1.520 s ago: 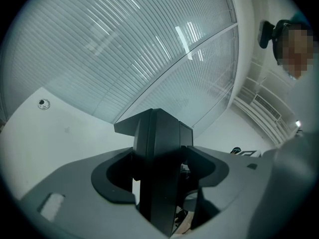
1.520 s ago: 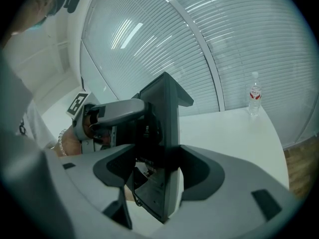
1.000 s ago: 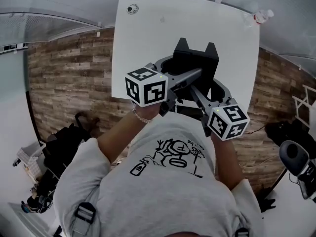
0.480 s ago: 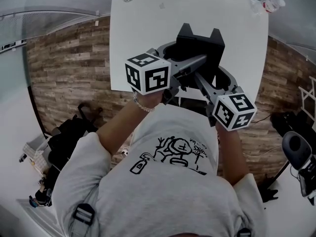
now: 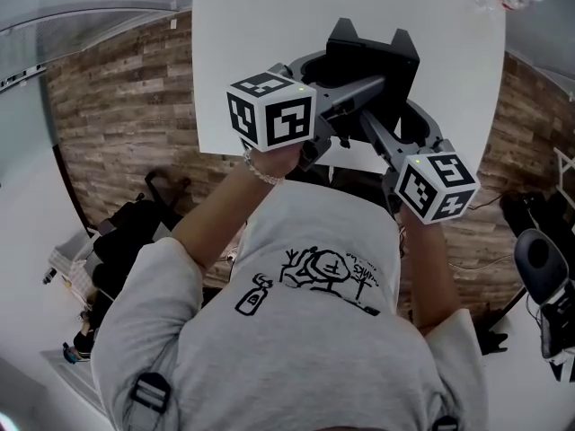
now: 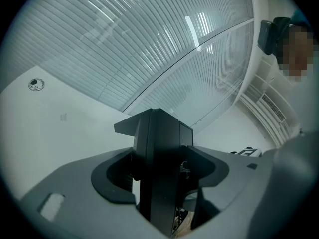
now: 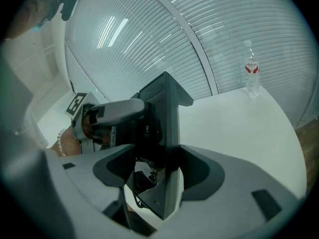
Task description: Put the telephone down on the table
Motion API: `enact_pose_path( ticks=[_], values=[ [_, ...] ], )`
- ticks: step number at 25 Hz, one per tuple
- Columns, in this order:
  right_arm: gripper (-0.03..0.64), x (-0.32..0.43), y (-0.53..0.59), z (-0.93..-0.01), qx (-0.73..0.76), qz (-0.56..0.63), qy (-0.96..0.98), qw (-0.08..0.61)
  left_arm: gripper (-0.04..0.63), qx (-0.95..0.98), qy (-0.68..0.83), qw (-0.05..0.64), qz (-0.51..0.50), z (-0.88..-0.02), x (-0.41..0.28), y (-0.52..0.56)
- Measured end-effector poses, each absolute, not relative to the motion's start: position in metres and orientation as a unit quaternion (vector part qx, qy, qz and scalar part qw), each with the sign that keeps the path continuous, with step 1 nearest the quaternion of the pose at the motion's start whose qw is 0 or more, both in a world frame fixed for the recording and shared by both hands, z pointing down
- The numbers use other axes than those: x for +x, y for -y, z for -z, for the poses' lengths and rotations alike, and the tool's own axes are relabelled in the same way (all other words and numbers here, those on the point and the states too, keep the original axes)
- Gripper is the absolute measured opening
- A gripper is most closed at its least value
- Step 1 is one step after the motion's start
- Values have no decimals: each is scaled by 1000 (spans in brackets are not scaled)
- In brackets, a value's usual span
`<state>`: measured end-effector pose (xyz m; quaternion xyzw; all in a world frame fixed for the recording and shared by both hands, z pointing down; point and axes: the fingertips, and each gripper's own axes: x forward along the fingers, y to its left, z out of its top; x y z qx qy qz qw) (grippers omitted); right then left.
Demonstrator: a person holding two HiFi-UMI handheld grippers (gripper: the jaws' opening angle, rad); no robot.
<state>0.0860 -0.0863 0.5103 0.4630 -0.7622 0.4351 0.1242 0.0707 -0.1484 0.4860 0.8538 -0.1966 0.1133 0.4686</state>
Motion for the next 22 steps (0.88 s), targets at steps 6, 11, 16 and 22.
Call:
enact_pose_path(
  ticks=[6,11,16,22],
  values=[
    [267,95,95,-528,464,-440,759,122,321,853,193,470,-119,-504,80,158],
    [267,97,96,-541,467,-444,756,119,321,854,190,469,-124,-517,84,158],
    [267,102,102,-553,469,-446,753,122,321,851,188,475,-124,-530,88,165],
    [267,109,109,-571,471,-450,749,121,321,848,188,479,-128,-548,96,172]
  ],
)
